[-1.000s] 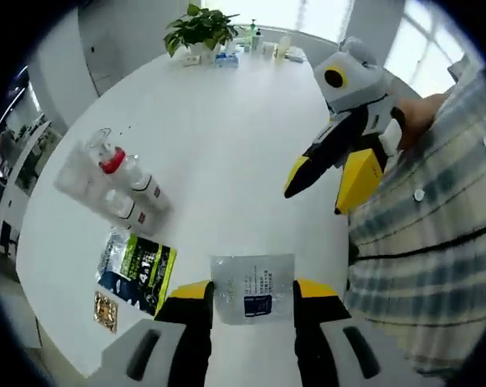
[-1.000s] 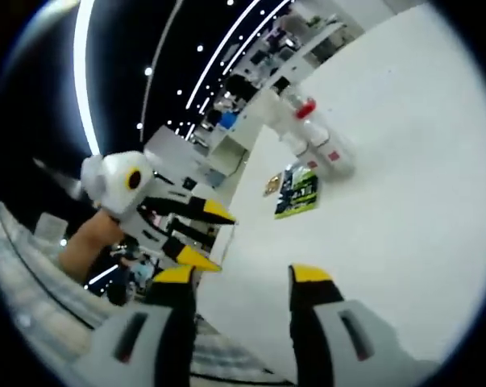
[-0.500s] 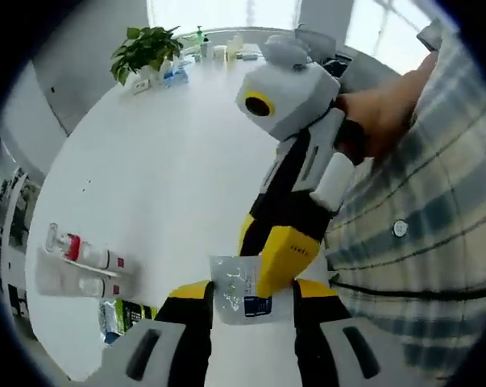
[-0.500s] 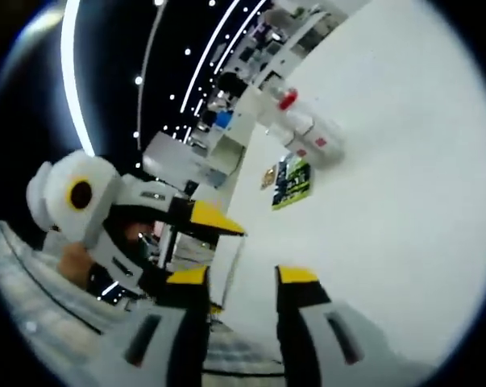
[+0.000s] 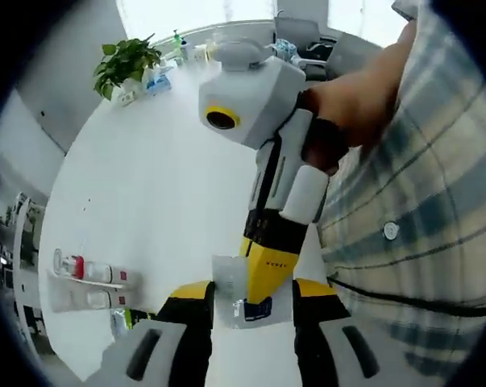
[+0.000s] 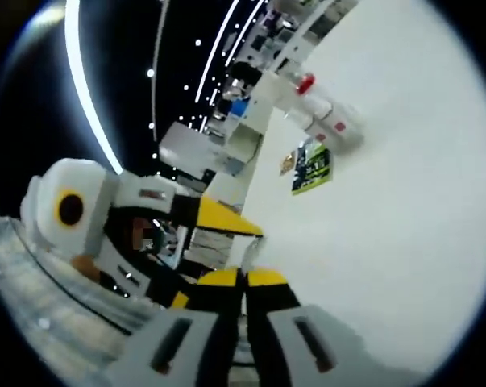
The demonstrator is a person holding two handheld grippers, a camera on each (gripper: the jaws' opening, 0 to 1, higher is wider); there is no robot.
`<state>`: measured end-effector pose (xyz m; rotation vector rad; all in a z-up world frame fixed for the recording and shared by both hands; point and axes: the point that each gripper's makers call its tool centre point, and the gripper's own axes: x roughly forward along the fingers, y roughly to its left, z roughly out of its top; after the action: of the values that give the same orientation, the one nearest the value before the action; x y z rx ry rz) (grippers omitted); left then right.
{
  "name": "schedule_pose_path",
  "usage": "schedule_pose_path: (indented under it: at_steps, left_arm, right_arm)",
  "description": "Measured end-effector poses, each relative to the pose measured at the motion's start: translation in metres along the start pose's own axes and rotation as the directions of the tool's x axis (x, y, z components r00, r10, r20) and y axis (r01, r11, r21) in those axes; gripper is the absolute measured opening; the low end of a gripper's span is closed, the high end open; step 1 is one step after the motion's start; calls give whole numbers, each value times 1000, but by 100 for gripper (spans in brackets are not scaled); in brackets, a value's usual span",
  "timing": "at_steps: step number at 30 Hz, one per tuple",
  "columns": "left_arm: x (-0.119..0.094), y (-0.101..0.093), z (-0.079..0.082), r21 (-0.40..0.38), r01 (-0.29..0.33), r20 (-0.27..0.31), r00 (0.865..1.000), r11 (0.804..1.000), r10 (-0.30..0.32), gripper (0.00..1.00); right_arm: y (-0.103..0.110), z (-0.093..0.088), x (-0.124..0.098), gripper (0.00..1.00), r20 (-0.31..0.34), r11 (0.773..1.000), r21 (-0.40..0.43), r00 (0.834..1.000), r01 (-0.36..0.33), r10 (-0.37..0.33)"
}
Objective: Arrange the skincare products in the storage area until every visible bottle or jar stands upright without overlapping.
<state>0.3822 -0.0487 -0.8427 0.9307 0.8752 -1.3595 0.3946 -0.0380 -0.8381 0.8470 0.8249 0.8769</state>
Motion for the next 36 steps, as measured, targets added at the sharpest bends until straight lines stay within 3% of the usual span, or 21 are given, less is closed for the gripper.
schedule_pose_path:
  at_steps: [3,6,8,12,15,16,17,18,20,21,22,24,27,28,29,30,31,32,33,34,36]
  left_arm:
    - [-2,-2,-3,-85,2,37,999,996,1,44]
    - [-9,5,-7,-262,7,106,994,965,21,52]
    - [-15,9,-13,-404,36,163,986,914,33,56]
    - [-21,11,-23,-555,108,239,970,825,34,55]
    - [-24,7,-14,-670,259,375,927,696,16,51]
    - [-26,10,-7,-713,332,446,894,617,35,50]
    - [-28,12,-2,-727,378,490,870,574,48,48]
    - [-31,14,3,-733,442,550,833,517,68,43]
    - [-35,13,10,-723,521,615,784,452,80,30]
    - [-37,12,12,-716,546,634,769,435,79,21]
    - [-37,11,13,-713,553,642,762,432,83,18]
    - [-36,10,14,-711,551,645,758,437,94,18]
    - [-36,6,21,-699,598,676,731,392,90,17]
    - [-35,7,20,-705,592,670,736,390,97,17]
    - [-37,7,19,-698,604,681,725,384,99,14]
    - [-40,8,20,-692,624,697,709,363,109,11]
    - [-45,11,23,-675,663,726,675,324,131,8]
    - [-46,11,23,-668,674,734,665,315,133,2]
    - [-49,11,23,-650,696,753,643,306,138,1]
    - [-46,11,19,-666,679,738,660,309,141,1]
    - [-45,9,18,-666,682,738,660,301,137,0]
  right_arm:
    - [3,-2,0,0,-9,1000,3,1000,-20,20]
    - [2,-2,-1,0,-13,1000,5,1000,-20,21]
    - [1,2,-3,0,5,999,30,1000,-29,29]
    - [8,15,-7,0,69,996,46,995,-79,76]
    - [22,30,-12,0,137,983,82,979,-165,153]
    - [25,33,-14,0,154,979,86,973,-184,170]
    - [27,37,-16,0,169,976,85,968,-200,184]
    - [29,41,-17,0,191,971,90,961,-221,201]
    - [30,47,-20,0,223,962,111,949,-250,221]
    - [29,49,-21,0,238,958,119,945,-259,226]
    - [29,49,-22,0,245,955,127,941,-269,233]
    - [30,49,-22,0,249,952,130,938,-278,240]
    - [35,46,-18,0,233,953,116,941,-279,247]
    - [35,46,-19,0,236,953,116,940,-279,247]
    - [35,46,-18,0,235,955,110,941,-275,244]
    - [35,46,-18,1,237,956,107,941,-274,243]
    - [35,47,-19,1,243,955,106,939,-276,244]
    - [36,47,-19,1,244,955,103,938,-278,247]
    - [37,48,-18,1,244,957,88,938,-276,248]
    - [37,47,-18,1,234,963,64,942,-262,241]
    - [35,44,-16,4,213,973,28,952,-231,220]
